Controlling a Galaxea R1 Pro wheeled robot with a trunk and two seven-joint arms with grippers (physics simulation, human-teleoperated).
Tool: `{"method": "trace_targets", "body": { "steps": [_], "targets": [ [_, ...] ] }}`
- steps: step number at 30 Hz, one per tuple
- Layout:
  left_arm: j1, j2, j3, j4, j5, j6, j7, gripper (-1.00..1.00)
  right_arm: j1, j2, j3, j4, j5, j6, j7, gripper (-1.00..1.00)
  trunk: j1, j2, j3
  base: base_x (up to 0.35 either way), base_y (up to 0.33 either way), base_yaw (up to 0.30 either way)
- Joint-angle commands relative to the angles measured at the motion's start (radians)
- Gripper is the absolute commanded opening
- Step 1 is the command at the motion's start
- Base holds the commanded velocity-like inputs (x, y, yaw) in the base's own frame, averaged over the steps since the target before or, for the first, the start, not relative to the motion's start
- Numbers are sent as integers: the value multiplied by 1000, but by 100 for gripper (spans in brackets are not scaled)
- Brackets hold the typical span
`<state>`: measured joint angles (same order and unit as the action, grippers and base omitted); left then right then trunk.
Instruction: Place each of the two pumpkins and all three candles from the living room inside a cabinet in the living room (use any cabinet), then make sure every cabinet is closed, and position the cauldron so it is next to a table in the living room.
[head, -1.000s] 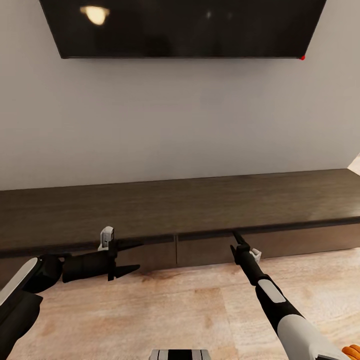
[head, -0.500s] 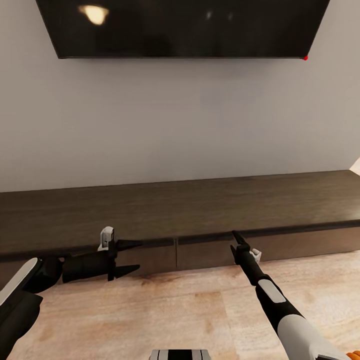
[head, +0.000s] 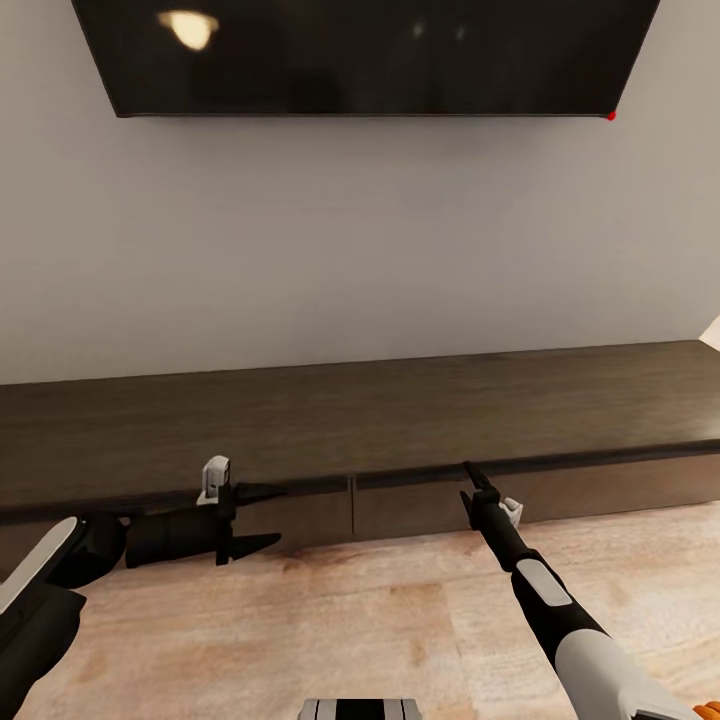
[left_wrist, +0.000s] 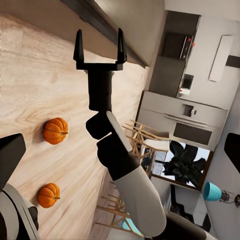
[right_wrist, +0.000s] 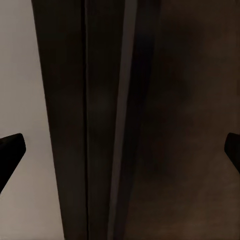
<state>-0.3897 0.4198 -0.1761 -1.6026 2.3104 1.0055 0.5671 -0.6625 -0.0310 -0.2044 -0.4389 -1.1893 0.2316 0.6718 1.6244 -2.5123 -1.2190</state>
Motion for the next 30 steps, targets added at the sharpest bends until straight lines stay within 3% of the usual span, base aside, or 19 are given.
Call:
{"method": "trace_targets", "body": {
  "steps": [1, 15, 16, 30],
  "targets": [
    [0, 1, -1, 0, 11, -1, 10, 100, 0, 0, -2, 0, -9, 9, 3, 100, 0, 0, -1, 0, 0, 0],
    [0, 0, -2, 0, 11, -1, 10, 100, 0, 0, -3, 1, -10, 9, 3, 100, 0, 0, -1, 0, 0, 0],
    [0, 0, -2, 0, 11, -1, 10, 100, 0, 0, -3, 1, -10, 8, 3, -100, 0, 0, -1, 0, 0, 0],
    [0, 0, -2, 0, 11, -1, 10, 100, 0, 0, -3, 2, -10, 8, 2, -100, 0, 0, -1, 0, 0, 0]
  ]
}}
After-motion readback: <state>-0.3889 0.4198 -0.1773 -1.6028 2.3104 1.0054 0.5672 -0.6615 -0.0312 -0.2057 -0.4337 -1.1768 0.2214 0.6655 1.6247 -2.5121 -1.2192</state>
